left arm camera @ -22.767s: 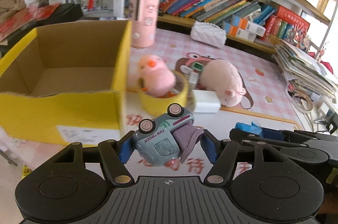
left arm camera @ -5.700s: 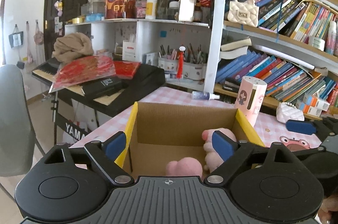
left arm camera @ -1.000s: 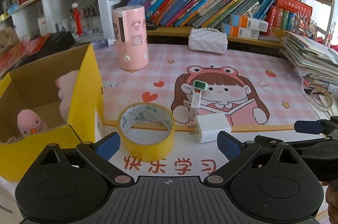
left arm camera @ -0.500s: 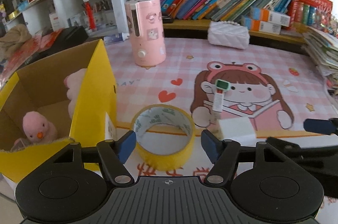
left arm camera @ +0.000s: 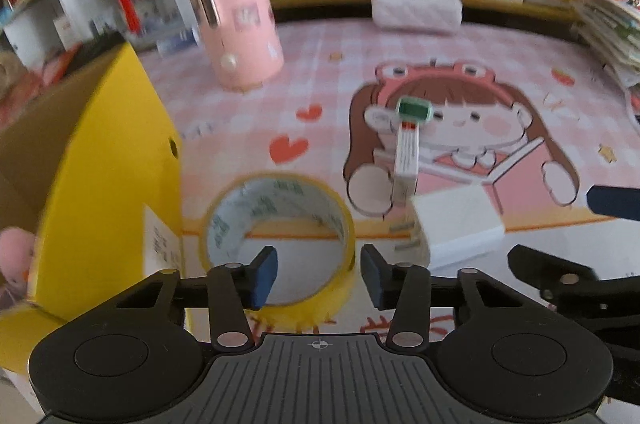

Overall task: Organize objects
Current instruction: 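Grasp the yellow tape roll rim with the left tool while the right tool grasps the white charger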

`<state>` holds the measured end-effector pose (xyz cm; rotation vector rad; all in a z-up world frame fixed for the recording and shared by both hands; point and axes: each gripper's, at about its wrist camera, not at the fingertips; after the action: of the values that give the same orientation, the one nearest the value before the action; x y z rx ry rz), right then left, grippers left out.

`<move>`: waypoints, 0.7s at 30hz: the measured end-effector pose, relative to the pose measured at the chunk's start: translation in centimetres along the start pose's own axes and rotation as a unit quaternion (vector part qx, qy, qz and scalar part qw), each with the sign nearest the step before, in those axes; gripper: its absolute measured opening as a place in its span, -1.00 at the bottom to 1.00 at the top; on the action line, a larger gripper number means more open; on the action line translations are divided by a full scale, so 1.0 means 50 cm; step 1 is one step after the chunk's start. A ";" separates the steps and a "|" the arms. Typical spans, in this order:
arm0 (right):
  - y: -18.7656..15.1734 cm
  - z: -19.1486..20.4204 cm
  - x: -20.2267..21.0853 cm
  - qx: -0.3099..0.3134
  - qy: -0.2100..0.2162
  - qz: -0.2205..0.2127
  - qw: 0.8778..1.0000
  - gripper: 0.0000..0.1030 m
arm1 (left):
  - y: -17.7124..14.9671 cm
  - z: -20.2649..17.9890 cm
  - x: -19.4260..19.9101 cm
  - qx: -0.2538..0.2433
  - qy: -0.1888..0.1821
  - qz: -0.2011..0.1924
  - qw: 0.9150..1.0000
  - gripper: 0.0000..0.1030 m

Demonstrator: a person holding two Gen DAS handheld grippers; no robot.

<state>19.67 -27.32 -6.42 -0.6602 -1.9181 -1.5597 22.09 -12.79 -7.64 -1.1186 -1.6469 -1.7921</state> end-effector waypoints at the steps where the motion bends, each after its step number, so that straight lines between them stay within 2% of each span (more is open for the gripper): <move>1: -0.001 0.001 -0.001 0.002 0.002 0.001 1.000 0.41 | -0.001 0.003 -0.006 -0.001 -0.002 0.003 1.000 -0.22; 3: -0.002 0.006 -0.004 0.007 0.006 0.003 1.000 0.42 | -0.001 0.000 -0.011 -0.011 -0.005 0.002 1.000 -0.33; 4: -0.002 0.010 -0.005 0.011 0.008 0.003 1.000 0.44 | 0.000 0.002 -0.013 -0.009 -0.018 0.004 1.000 -0.47; 9: -0.002 0.027 -0.012 0.026 0.019 0.004 0.999 0.55 | 0.004 0.016 -0.009 0.018 -0.051 0.000 0.999 -0.81; 14: -0.001 0.052 -0.018 0.050 0.028 -0.008 0.998 0.61 | 0.013 0.041 0.044 0.078 -0.084 -0.050 0.992 -0.82; 21: 0.012 0.084 -0.051 0.059 0.036 -0.017 0.997 0.62 | 0.029 0.047 0.131 0.089 -0.080 -0.112 0.986 -0.82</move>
<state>21.38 -23.12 -8.45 -0.5167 -1.9590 -1.4580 20.12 -9.54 -1.63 -1.0556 -2.0571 -1.6796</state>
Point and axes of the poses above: each gripper's, at about its wrist camera, not at the fingertips, and x roughly against the way its jaws point, z to its left, y to its top, and after that the axes turned 13 degrees about -y, right-handed
